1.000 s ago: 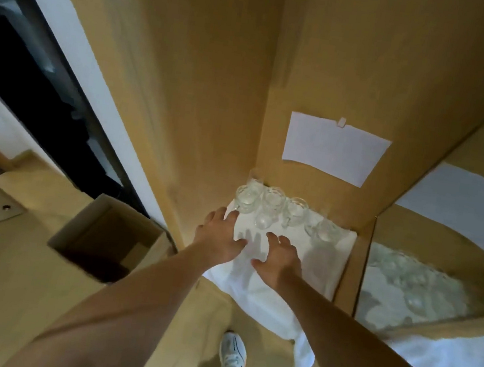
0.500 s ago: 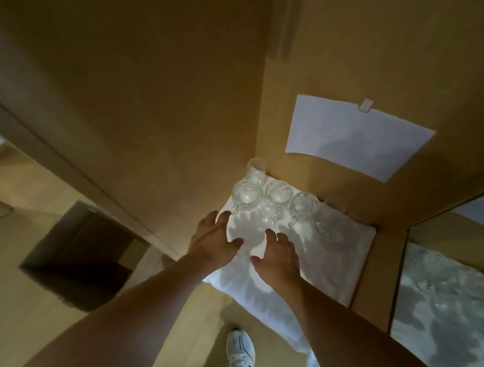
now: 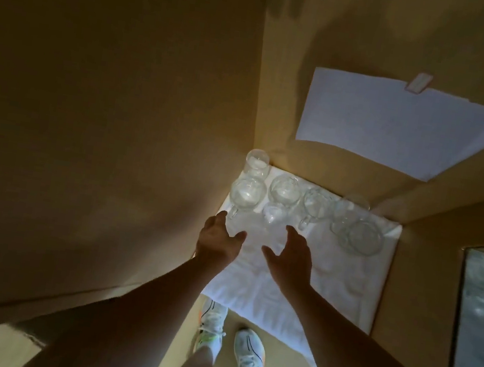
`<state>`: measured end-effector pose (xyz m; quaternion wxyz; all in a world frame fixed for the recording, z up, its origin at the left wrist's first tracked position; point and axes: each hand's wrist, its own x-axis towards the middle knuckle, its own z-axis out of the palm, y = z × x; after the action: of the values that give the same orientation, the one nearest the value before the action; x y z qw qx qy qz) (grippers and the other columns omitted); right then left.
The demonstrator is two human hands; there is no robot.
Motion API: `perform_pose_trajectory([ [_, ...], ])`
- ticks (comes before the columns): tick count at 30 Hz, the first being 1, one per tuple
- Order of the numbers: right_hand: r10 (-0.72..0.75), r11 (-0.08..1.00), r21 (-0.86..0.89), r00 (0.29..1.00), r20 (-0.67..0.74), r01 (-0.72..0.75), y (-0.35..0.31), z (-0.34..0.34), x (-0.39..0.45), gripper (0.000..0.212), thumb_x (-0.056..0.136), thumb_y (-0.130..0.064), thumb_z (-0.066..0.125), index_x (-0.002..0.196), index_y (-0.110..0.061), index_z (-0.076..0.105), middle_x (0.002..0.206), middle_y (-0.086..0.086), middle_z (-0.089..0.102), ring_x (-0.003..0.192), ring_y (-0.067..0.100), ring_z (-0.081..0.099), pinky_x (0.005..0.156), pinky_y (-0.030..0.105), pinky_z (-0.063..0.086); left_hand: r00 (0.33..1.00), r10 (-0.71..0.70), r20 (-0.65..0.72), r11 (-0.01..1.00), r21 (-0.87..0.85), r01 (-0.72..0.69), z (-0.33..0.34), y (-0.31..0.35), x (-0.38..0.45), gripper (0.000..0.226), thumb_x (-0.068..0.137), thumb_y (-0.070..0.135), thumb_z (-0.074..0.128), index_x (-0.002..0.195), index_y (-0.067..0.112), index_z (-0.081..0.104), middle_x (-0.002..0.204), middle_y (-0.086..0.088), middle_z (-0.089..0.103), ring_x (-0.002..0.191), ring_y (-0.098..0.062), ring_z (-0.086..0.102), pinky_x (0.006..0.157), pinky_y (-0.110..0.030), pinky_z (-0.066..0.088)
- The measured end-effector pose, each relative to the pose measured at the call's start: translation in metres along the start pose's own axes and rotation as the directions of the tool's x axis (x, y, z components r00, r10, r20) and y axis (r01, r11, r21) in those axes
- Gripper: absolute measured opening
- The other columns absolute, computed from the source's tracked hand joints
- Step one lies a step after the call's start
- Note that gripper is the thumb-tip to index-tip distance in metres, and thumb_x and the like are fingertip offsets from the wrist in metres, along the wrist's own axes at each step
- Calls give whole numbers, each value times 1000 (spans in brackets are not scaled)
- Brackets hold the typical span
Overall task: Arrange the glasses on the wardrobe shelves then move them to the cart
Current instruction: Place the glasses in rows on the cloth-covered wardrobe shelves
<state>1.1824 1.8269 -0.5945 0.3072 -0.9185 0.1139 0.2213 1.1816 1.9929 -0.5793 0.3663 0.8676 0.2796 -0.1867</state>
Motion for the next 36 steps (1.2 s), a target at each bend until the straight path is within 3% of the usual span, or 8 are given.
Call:
perform_pose_trajectory([
  [5,64,995,79,998,-7,-63,11,32,35,89,86,-43,77,157,-15,30,154,10,44,143,27,41,114,39,37,999,-35,19,999,11,35,20,-13,41,77,89,48,69,154,22,36,153,-5,43,136,-28,48,96,-29,40],
  [14,80,969,246,983,-165,-38,42,71,80,108,72,-52,87,156,-15,29,152,10,45,142,26,41,113,38,35,995,-85,51,993,83,81,63,-28,92,83,92,46,68,158,15,28,159,-10,36,145,-28,38,113,-39,37],
  [18,27,962,270,975,-223,35,45,84,91,105,65,-56,89,150,-20,38,145,2,50,137,19,43,112,39,40,995,-93,46,995,47,90,73,-30,108,76,90,43,69,153,15,37,147,-10,50,131,-28,52,101,-41,50],
  [22,54,956,291,945,-323,45,40,90,94,91,67,-57,87,141,-23,47,134,-1,57,128,17,50,106,41,46,984,-148,96,981,-113,159,78,-36,116,56,91,35,69,141,21,48,134,-2,56,105,-18,59,68,-24,47],
  [26,54,959,278,931,-361,52,41,88,96,87,65,-56,88,136,-21,52,130,0,60,123,18,53,102,42,49,957,-251,146,927,-250,281,82,-36,124,33,99,33,62,128,18,55,115,-1,61,105,-23,62,91,-41,57],
  [30,38,961,269,938,-344,60,45,83,88,84,66,-53,89,134,-18,55,126,1,64,118,20,58,101,43,49,894,-346,285,820,-372,436,82,-28,120,33,107,33,48,128,10,59,102,-5,63,86,-18,64,70,-32,59],
  [32,42,959,279,947,-318,51,45,79,79,83,67,-53,88,134,-18,55,126,0,65,118,20,59,101,43,48,876,-367,313,761,-439,477,81,-27,109,35,108,30,47,132,8,57,97,-6,60,73,-16,59,73,-33,58],
  [36,69,940,340,962,-264,26,39,66,56,77,69,-48,89,130,-18,52,116,-5,64,112,19,61,91,31,47,853,-397,339,733,-442,517,64,-24,84,33,107,30,49,133,11,56,118,-11,60,80,-19,62,81,-36,61],
])
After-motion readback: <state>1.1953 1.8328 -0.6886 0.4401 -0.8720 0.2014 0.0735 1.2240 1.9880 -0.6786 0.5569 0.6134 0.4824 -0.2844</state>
